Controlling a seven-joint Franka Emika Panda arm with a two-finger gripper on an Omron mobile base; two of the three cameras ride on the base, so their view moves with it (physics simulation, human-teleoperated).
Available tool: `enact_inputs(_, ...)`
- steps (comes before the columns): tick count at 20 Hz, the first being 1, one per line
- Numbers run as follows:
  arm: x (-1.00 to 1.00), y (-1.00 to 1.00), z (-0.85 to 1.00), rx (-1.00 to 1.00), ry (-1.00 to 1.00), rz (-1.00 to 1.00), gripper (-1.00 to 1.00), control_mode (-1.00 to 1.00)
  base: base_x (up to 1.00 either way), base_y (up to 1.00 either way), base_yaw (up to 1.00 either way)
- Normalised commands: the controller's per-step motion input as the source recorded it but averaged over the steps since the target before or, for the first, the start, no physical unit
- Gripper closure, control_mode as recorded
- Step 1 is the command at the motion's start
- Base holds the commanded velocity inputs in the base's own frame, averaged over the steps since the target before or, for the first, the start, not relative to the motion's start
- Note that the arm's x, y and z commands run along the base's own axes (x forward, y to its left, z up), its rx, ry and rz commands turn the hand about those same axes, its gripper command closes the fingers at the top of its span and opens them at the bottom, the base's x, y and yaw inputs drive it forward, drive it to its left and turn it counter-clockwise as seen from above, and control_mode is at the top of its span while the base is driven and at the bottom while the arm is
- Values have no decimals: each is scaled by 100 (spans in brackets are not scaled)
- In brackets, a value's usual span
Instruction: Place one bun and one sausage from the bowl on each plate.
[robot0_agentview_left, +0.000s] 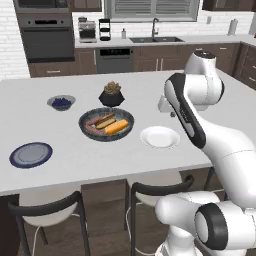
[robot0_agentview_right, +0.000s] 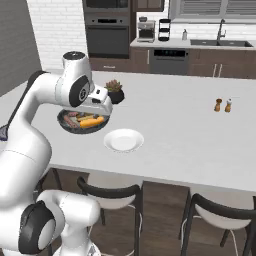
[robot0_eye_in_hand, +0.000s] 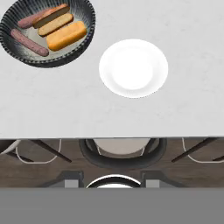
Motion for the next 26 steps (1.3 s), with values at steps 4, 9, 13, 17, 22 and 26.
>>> enact_inputs(4, 0, 0, -6, 0, -2, 0, -100, 100, 0, 29, -2)
enact_inputs(9, 0, 0, 0, 0, 0, 0, -100, 100, 2, 89, -2)
enact_inputs(13, 0, 0, 0, 0, 0, 0, -100, 100, 62, 21, 3)
enact_inputs(17, 0, 0, 0, 0, 0, 0, -100, 100, 99, 13, 10)
enact_inputs(22, 0, 0, 0, 0, 0, 0, -100, 100, 44, 9, 5)
enact_inputs(26, 0, 0, 0, 0, 0, 0, -100, 100, 3, 0, 0)
